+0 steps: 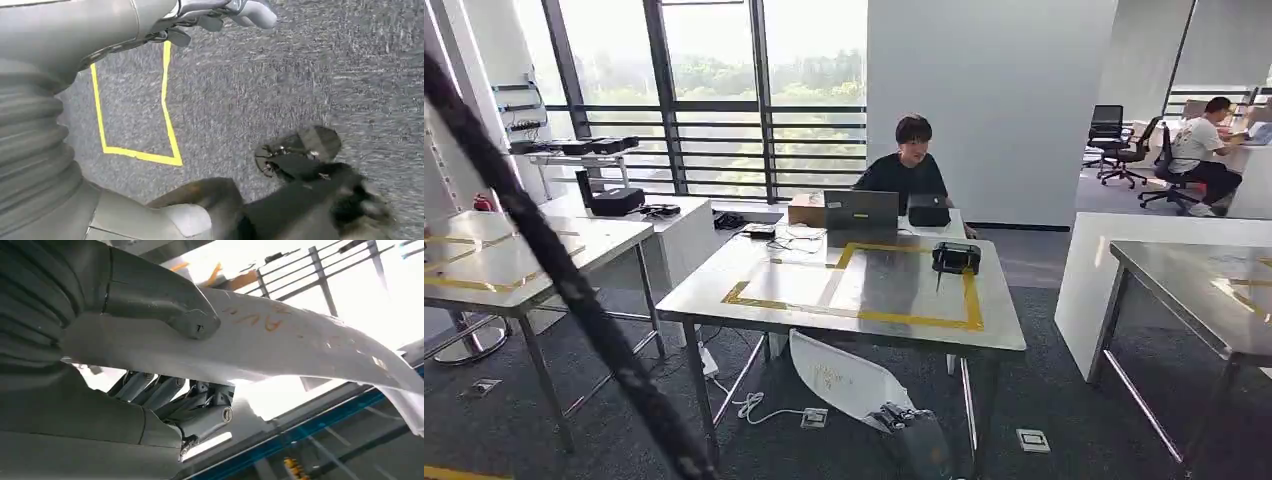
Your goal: Take the parts from the cabinet and place them on the table.
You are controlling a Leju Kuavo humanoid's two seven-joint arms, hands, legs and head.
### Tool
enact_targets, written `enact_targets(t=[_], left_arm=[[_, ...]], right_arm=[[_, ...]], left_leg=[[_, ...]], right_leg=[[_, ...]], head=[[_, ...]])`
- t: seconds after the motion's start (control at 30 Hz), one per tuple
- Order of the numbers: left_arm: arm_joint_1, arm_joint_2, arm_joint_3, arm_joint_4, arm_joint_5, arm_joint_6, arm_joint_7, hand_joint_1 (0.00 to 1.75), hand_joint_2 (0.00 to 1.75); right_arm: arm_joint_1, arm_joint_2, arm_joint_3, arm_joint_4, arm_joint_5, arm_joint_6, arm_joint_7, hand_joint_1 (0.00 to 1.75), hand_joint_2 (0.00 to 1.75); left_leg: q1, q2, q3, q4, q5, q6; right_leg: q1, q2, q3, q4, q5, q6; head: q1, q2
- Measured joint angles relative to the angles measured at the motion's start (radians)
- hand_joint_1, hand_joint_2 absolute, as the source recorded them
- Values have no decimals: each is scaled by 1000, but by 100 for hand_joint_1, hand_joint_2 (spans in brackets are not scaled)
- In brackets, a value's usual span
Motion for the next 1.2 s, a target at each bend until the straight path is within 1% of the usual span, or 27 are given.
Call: enact_targets(t=[0.03,0.07,0.1,0.17,0.2,0.23,0.27,0.37,0.4,0.43,0.47,0.53,0.57,0.6,0.63,0.67,0.7,0.73,0.77,0.9,0.93,0.97,1.0,1.07,1.1,1.13,1.2], left_arm=[[3,1,0,0,0,2,-2,0,175],[4,4,0,0,1,5,-6,0,175],[2,7,0,0,0,6,-8,0,175],[3,10,0,0,0,6,-9,0,175],[3,11,0,0,-1,6,-9,0,175],[3,15,0,0,-1,6,-9,0,175],[3,15,0,0,-2,7,-10,0,175],[-2,17,0,-1,-2,9,-11,0,175],[-5,16,0,-1,3,9,-12,0,175],[-6,18,0,-2,5,9,-12,0,175],[-4,19,0,-4,10,10,-13,0,175],[2,23,2,-4,18,11,-16,0,175],[3,25,3,-4,19,11,-17,0,175],[4,26,3,-4,19,11,-18,0,175],[4,26,3,-4,19,11,-18,0,175],[3,27,3,-4,20,11,-18,0,175],[3,27,3,-4,21,11,-18,0,175],[3,27,3,-5,21,11,-19,0,175],[3,28,3,-5,21,11,-19,0,175],[1,30,5,-6,22,12,-20,0,175],[0,32,5,-7,23,14,-20,0,175],[1,34,6,-7,24,17,-21,0,175],[3,34,6,-7,24,18,-20,0,175],[12,34,7,-7,24,18,-16,0,175],[15,35,7,-6,23,17,-12,0,175],[16,34,7,-7,19,16,-8,0,175],[14,34,7,-7,19,8,-11,0,175]], right_arm=[[9,0,0,0,-6,-3,0,175,175],[25,0,0,0,-13,-6,0,175,175],[39,-5,0,-2,-20,-7,0,175,175],[62,-10,0,-12,-23,-8,0,175,175],[67,-11,0,-16,-24,-8,0,175,175],[70,-13,0,-21,-26,-8,0,175,175],[70,-16,-2,-24,-29,-8,1,175,175],[101,-26,-16,-38,-35,-8,0,175,175],[111,-36,-21,-44,-40,-8,0,175,175],[120,-39,-23,-51,-42,-8,0,175,175],[118,-43,-23,-54,-44,-7,0,175,175],[119,-39,-23,-61,-47,-6,0,175,175],[123,-39,-23,-61,-47,-6,0,175,175],[126,-39,-23,-61,-49,-6,0,175,175],[128,-39,-23,-61,-49,-6,0,175,175],[128,-39,-23,-61,-50,-6,0,175,175],[127,-39,-23,-63,-50,-6,0,175,175],[125,-39,-23,-65,-50,-6,0,175,175],[123,-39,-23,-67,-50,-6,0,175,175],[125,-40,-23,-69,-51,-5,0,175,175],[126,-40,-23,-72,-53,-4,0,175,175],[122,-40,-23,-72,-57,-3,0,175,175],[118,-40,-23,-72,-59,-3,0,175,175],[117,-36,-22,-72,-65,-3,0,175,175],[119,-36,-20,-71,-70,-3,0,175,175],[120,-36,-19,-70,-76,-3,0,175,175],[118,-36,-15,-70,-82,-3,0,175,175]], left_leg=[[0,-3,-37,78,-32,-1],[0,-4,-67,134,-44,-1],[0,-5,-73,139,-33,0],[2,-10,-24,26,47,3],[4,-27,17,-62,92,5],[8,-76,50,-141,110,7],[10,-97,61,-157,99,4],[1,-65,64,-153,102,19],[10,-55,66,-163,109,29],[10,-43,68,-167,111,34],[9,-30,67,-167,111,41],[6,0,66,-166,108,45],[5,13,66,-166,108,46],[5,25,66,-165,107,46],[5,38,66,-165,106,46],[5,51,68,-164,103,44],[5,63,70,-162,100,41],[3,73,73,-160,96,36],[-5,81,74,-159,92,29],[-6,119,88,-167,88,7],[1,87,83,-157,79,-4],[1,35,67,-118,51,-6],[2,10,37,-51,12,-8],[2,-4,-39,110,-53,-11],[2,-5,-59,143,-53,-11],[2,-6,-59,129,-29,-10],[5,-14,1,-14,65,-6]], right_leg=[[0,12,0,0,-1,-1],[1,25,0,0,-1,-1],[1,35,0,1,-1,-1],[-1,62,0,4,-1,1],[-2,75,0,7,-2,4],[-5,88,-2,12,-4,10],[1,100,-9,19,-5,19],[-9,134,-14,5,8,43],[-9,137,-18,7,7,49],[-4,86,-23,25,-4,50],[-1,37,-50,78,-41,53],[-3,5,-126,239,-117,60],[-5,2,-157,304,-138,62],[-6,0,-168,328,-137,63],[-6,-2,-154,300,-112,63],[-6,-8,-111,223,-71,61],[-6,-24,-56,121,-28,58],[-3,-62,-6,34,-3,53],[9,-86,0,19,-19,43],[7,-38,-5,9,-10,20],[-1,-29,-1,4,-6,14],[-5,-20,-1,3,-5,6],[-5,-12,-1,3,-5,1],[-4,15,-1,4,-6,-1],[-4,28,-1,4,-6,-1],[-5,42,-1,5,-6,0],[-6,69,-1,10,-6,3]], head=[[-2,0],[-2,0],[-2,0],[-2,0],[-3,0],[-3,0],[-4,0],[-3,0],[-1,0],[1,0],[8,0],[7,0],[7,0],[8,0],[8,0],[8,0],[8,0],[8,0],[8,0],[3,0],[3,0],[-1,0],[-2,0],[-4,0],[-5,0],[-5,0],[-6,0]])
